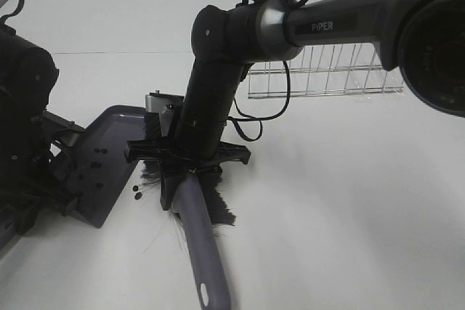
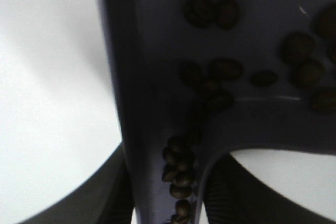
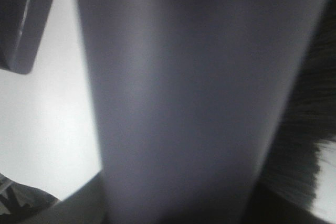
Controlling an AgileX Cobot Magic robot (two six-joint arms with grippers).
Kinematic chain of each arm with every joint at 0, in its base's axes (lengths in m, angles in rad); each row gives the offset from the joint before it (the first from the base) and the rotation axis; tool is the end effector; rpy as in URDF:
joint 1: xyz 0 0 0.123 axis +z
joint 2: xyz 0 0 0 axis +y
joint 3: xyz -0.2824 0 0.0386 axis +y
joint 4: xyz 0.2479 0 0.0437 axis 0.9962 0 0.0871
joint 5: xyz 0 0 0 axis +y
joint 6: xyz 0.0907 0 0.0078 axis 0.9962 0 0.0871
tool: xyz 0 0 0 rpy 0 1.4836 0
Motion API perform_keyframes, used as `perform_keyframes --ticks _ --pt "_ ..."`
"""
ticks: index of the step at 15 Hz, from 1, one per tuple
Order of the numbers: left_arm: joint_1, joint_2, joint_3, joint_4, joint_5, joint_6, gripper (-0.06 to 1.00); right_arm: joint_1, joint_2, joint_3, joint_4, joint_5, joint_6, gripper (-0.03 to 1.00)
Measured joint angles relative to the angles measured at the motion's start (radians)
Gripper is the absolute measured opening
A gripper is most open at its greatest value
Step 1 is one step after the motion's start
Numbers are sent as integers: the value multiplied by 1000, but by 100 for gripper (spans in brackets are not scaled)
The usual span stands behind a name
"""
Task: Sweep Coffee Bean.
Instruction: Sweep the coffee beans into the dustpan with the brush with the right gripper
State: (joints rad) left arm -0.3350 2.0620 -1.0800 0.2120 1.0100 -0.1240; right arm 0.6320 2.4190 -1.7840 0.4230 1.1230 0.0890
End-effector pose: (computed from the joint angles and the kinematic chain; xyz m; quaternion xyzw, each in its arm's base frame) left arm 0.3006 -0.0875 0.0870 -0.1732 -0.9677 -0.1145 0.1430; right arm 0.3491 0.2974 0.0846 0.1653 -0.9676 -0.1554 0.1108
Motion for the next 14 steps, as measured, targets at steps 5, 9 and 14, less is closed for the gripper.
perform_keyframes --ticks 5,9,14 --pt "0 3 0 -17 12 -7 33 0 49 -92 210 -104 -38 34" --pt "0 3 0 -26 18 -7 33 -3 65 -124 367 -211 -160 34" --pt "0 3 0 -34 21 -3 33 -11 76 -354 292 -34 -184 34"
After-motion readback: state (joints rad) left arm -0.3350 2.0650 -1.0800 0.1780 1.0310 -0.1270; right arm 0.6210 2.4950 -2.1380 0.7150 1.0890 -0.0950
